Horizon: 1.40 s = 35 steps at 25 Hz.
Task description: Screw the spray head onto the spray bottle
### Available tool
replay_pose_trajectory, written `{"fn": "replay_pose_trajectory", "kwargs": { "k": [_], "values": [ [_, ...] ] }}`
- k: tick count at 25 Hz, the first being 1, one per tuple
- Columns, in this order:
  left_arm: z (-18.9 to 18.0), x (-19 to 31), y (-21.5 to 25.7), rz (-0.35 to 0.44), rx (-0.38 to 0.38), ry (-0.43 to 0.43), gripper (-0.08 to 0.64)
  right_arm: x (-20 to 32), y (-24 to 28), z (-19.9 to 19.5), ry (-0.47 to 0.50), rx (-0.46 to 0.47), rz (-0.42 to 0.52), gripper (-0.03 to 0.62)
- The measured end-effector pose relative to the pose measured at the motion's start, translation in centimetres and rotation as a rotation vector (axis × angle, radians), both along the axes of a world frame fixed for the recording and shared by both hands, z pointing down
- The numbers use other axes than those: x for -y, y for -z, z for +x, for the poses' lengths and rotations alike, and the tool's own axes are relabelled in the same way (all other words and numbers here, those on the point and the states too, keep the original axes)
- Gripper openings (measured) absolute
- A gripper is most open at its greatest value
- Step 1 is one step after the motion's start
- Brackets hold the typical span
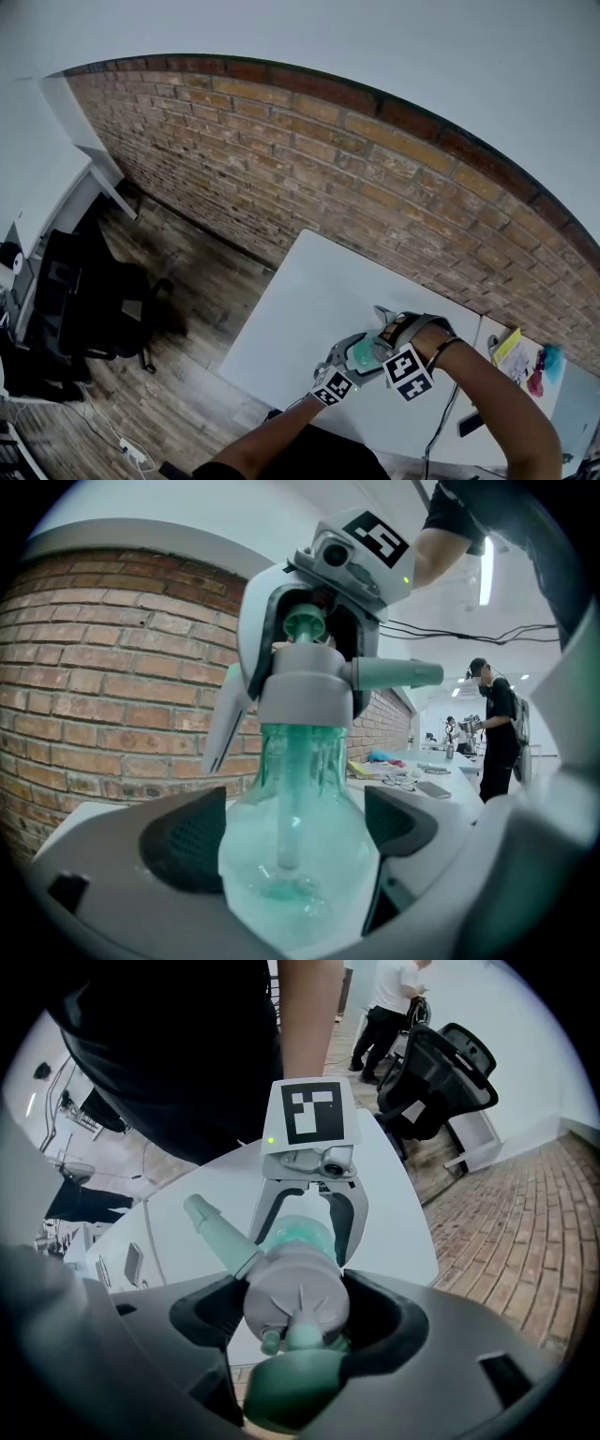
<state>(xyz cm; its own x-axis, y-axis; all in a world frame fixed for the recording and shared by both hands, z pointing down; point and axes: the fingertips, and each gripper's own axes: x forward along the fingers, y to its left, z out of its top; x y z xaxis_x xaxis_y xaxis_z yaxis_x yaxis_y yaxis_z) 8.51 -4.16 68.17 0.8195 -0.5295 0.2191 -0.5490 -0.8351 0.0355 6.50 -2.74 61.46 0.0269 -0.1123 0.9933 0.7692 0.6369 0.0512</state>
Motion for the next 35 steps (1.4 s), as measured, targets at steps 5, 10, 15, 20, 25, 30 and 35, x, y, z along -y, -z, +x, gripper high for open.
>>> {"fn": "replay_pose_trajectory", "kwargs": {
  "k": [5,10,15,20,25,30,35],
  "values": [
    [0.0,0.0,0.1,-0.007,-0.007,0.005,0.457,0.1,0.1,-0.2,-0.104,0.016,-0.026,0.327],
    [-0.2,0.0,0.1,-0.013,-0.018,0.016,0.453,0.2,0.1,-0.3,-0.159,0.008,-0.028,0.327],
    [-0.6,-0.1,0.1,-0.019,-0.011,0.027,0.443,0.4,0.1,-0.7,-0.227,0.014,-0.044,0.328],
    [-0.6,-0.1,0.4,-0.009,-0.007,0.017,0.426,0.5,0.2,-0.9,-0.311,0.037,-0.057,0.328],
    [-0.5,-0.4,0.2,-0.008,0.001,0.002,0.428,0.2,0.1,-0.9,-0.281,0.047,-0.005,0.327],
    [-1.5,0.2,1.6,-0.03,-0.053,0.039,0.428,0.6,1.4,0.1,-0.279,0.117,0.049,0.327],
    [-2.5,-0.4,2.0,-0.027,-0.046,0.032,0.428,1.6,3.6,1.9,-0.374,0.201,0.086,0.327]
  ]
}}
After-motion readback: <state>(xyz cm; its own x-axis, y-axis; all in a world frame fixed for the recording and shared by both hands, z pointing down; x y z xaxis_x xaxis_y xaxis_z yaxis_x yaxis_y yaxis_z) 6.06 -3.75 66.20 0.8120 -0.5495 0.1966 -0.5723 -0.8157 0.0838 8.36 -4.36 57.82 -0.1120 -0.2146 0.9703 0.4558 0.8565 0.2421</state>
